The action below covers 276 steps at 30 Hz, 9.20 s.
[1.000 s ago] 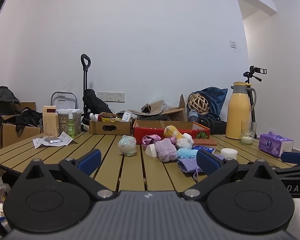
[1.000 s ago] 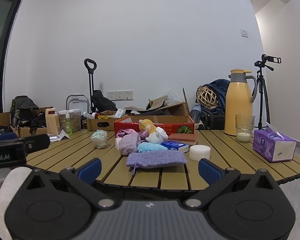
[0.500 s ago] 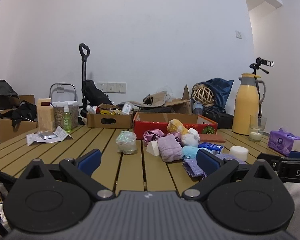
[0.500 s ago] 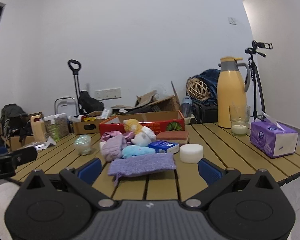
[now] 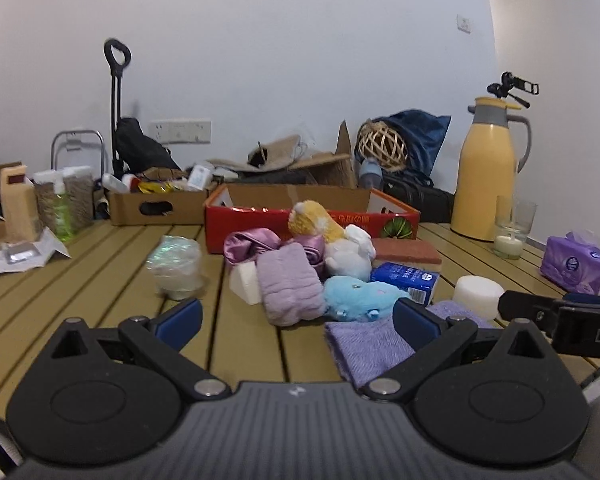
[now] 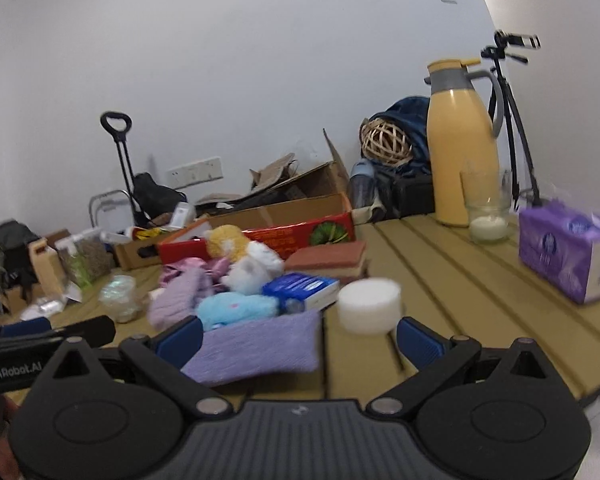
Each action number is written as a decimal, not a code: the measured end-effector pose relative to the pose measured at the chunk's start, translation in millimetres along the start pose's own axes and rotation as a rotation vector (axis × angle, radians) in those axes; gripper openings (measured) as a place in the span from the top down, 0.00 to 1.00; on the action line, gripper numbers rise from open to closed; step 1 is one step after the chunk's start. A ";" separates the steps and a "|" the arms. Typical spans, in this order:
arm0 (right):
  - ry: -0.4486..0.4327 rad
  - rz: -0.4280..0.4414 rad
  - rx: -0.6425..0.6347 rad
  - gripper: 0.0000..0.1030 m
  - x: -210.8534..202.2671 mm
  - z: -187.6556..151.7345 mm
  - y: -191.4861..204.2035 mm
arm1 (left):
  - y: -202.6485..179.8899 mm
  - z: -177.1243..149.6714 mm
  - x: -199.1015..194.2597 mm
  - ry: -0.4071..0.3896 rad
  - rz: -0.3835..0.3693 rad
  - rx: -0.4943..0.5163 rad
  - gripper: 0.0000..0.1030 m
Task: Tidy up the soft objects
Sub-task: 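Lower both grippers onto the purple sachet and close them on it, then carry the purple sachet into the cardboard box and open both grippers, then lift both grippers out of the box and back over the table, then lower both grippers onto the lilac fluffy towel roll and close them, then carry the lilac towel into the box beside the sachet and release, then withdraw both grippers from the box back over the table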
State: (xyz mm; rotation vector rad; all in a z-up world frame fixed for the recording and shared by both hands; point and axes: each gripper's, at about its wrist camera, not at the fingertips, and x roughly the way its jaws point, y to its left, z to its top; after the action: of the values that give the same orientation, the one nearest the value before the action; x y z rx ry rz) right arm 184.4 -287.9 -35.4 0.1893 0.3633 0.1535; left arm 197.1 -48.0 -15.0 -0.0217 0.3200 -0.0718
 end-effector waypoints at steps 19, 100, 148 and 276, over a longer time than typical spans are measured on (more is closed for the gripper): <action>0.220 0.204 0.073 0.86 76.1 5.5 -7.8 | -6.9 -10.6 59.6 0.275 -0.294 -0.145 0.90; 0.162 0.152 -0.161 0.11 183.2 210.2 56.7 | 79.6 170.3 92.6 -0.036 0.121 0.176 0.00; 0.063 0.103 -0.208 0.21 -40.4 19.2 55.9 | 78.2 7.2 -59.9 0.005 0.170 0.023 0.00; 0.222 0.064 -0.227 0.25 240.4 229.4 3.9 | 59.7 193.1 166.9 0.202 -0.245 -0.041 0.00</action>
State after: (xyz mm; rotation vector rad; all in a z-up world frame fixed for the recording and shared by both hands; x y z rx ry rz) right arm 489.9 -276.0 94.8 -0.0417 0.5573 0.2782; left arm 419.9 1.1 114.1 -0.0946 0.5195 -0.3115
